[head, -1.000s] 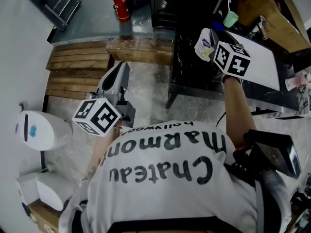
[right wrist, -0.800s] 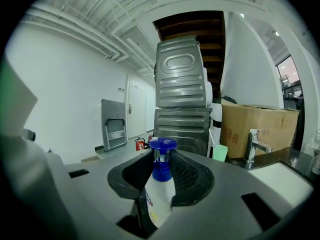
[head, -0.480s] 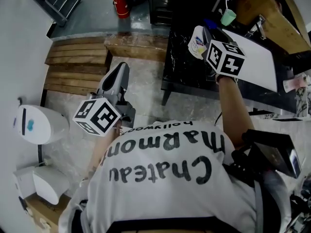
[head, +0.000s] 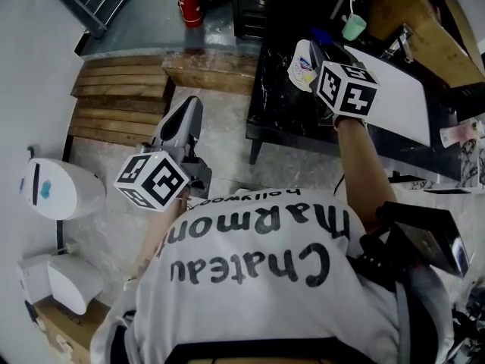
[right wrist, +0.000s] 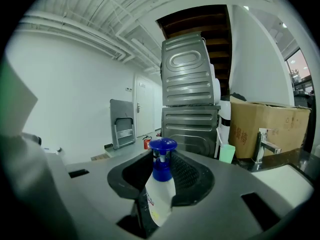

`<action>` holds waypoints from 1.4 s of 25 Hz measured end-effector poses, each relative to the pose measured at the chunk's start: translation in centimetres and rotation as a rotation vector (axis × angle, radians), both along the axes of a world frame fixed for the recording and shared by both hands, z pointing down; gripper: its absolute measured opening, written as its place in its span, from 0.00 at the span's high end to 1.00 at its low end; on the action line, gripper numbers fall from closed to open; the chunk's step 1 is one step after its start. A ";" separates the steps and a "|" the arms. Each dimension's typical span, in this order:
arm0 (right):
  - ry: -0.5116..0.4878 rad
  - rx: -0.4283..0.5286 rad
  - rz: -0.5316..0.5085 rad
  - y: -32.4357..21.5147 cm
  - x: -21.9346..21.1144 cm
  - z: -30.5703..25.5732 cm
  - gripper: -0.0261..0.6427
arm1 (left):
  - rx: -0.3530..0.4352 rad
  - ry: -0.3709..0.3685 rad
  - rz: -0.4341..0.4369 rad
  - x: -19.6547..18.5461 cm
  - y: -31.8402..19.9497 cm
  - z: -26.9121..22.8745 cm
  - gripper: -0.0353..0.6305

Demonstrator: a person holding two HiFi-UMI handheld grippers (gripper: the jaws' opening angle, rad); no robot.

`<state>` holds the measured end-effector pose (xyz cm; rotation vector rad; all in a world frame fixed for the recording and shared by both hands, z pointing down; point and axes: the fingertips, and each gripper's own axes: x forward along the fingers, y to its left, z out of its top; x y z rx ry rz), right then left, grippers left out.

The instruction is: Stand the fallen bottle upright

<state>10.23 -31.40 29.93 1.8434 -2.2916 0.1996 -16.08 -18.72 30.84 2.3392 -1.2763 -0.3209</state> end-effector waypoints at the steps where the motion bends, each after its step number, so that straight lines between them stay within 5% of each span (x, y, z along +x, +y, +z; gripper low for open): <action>1: -0.001 -0.004 -0.004 0.0 0.0 0.0 0.81 | 0.001 -0.001 -0.001 0.0 0.1 -0.1 0.92; 17: 0.069 -0.025 -0.084 0.3 -0.5 -0.1 0.81 | 0.017 -0.013 -0.024 -0.4 0.6 -1.1 0.92; 35: 0.003 -0.066 -0.154 0.8 -0.9 -0.3 0.75 | 0.026 -0.029 -0.020 -0.6 0.9 -1.9 0.92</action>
